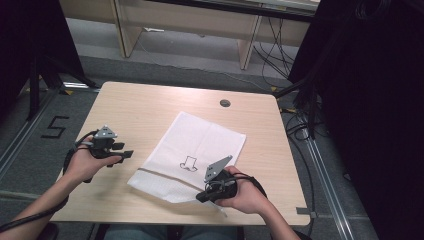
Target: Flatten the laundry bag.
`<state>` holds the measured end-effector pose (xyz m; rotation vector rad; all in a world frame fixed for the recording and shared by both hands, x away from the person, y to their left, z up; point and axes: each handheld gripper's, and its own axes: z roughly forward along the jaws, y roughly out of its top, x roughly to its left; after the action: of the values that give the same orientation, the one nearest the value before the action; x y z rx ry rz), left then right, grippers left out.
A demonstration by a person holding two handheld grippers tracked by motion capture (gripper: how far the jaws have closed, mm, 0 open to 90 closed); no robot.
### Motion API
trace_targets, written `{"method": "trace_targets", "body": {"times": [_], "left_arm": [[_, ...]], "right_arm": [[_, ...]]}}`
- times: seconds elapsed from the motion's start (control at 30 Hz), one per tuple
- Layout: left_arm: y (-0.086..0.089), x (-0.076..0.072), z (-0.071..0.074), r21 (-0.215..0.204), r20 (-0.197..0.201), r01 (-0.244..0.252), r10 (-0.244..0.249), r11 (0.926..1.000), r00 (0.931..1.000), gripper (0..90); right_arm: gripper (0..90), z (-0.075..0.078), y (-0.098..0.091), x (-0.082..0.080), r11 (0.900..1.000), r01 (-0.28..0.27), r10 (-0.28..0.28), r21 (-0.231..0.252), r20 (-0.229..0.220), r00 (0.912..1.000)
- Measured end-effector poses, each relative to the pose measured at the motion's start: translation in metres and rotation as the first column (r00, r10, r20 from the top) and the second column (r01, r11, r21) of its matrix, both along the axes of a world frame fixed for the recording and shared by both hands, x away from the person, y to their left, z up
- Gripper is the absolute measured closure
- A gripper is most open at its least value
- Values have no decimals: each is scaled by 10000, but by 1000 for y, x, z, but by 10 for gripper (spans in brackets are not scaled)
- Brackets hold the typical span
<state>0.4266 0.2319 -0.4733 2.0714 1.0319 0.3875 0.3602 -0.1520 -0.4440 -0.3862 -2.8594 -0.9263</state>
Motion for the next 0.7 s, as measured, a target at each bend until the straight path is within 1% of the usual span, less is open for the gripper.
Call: {"method": "trace_targets", "body": {"times": [0.03, 0.07, 0.1, 0.13, 0.17, 0.2, 0.23, 0.27, 0.3, 0.33, 0.37, 0.4, 0.43, 0.47, 0.5, 0.53, 0.57, 0.6, 0.63, 0.67, 0.7], "left_arm": [[-3, -1, 0, -24, -51, 149, -149, 9999, 9999, 485], [-12, -3, 2, -191, -12, 367, -367, 9991, 9993, 483], [-12, -3, 2, -191, -12, 367, -367, 9991, 9993, 482], [-18, -4, 3, -152, 37, 653, -652, 9978, 9979, 482], [-21, -5, 4, -98, 53, 732, -731, 9973, 9973, 481], [-28, -6, 4, -94, 68, 933, -932, 9956, 9956, 481], [-28, -6, 4, -94, 68, 933, -932, 9956, 9956, 481], [-34, -8, 3, -4, 149, 1190, -1190, 9929, 9928, 482], [-34, -8, 3, -4, 149, 1190, -1190, 9929, 9928, 483], [-36, -8, 2, -94, 134, 1338, -1337, 9910, 9909, 483], [-39, -9, 0, -203, 37, 1377, -1376, 9903, 9905, 484], [-42, -10, -2, -165, -36, 1425, -1426, 9897, 9898, 484], [-43, -10, -3, -67, -74, 1496, -1497, 9887, 9887, 479], [-45, -11, -5, -80, -89, 1430, -1431, 9897, 9897, 474], [-46, -11, -7, -50, -162, 1518, -1519, 9884, 9883, 467], [-46, -11, -7, -17, -156, 1576, -1576, 9875, 9874, 456], [-48, -11, -9, -82, -186, 1606, -1607, 9870, 9868, 449], [-50, -12, -10, -67, -158, 1592, -1593, 9872, 9871, 436], [-50, -12, -10, 28, -80, 1684, -1684, 9857, 9857, 436], [-50, -12, -10, 28, -80, 1684, -1684, 9857, 9857, 437], [-51, -13, -12, -58, -131, 1670, -1671, 9859, 9859, 437]], "right_arm": [[897, -1, -1, 2, 10000, 1, 0, -37, 101, 9999], [885, -2, -3, 5, 9997, 54, -46, -233, 330, 9994], [885, -2, -3, 5, 9997, 54, -46, -233, 330, 9994], [869, -2, -3, 4, 9995, 239, -235, -191, 193, 9995], [836, -3, -5, 6, 9989, 337, -332, -325, 156, 9993], [804, -4, -7, 7, 9966, 735, -724, -366, 314, 9969], [804, -4, -7, 7, 9966, 735, -724, -366, 314, 9969], [732, -3, -10, 10, 9971, 762, -759, -56, 362, 9965], [701, -1, -12, 10, 9948, 1013, -1012, -57, 248, 9946], [701, -1, -12, 10, 9948, 1013, -1012, -57, 248, 9946], [674, 2, -14, 9, 9888, 1494, -1494, 26, -98, 9887], [644, 5, -18, 13, 9887, 1422, -1418, 477, -110, 9898], [618, 8, -21, 15, 9827, 1638, -1625, 860, -225, 9865], [603, 11, -24, 15, 9758, 1972, -1945, 941, -371, 9802], [593, 13, -27, 16, 9690, 2199, -2166, 1127, -406, 9754], [595, 14, -30, 19, 9606, 2494, -2480, 1228, -264, 9684], [602, 14, -32, 19, 9528, 2786, -2773, 1204, -275, 9604], [659, 11, -36, 22, 9257, 3735, -3741, 599, -23, 9274], [686, 9, -37, 24, 9184, 3940, -3948, 356, 176, 9186], [686, 9, -37, 24, 9184, 3940, -3948, 356, 176, 9186], [726, 5, -38, 25, 9059, 4235, -4236, 77, 230, 9056]]}}
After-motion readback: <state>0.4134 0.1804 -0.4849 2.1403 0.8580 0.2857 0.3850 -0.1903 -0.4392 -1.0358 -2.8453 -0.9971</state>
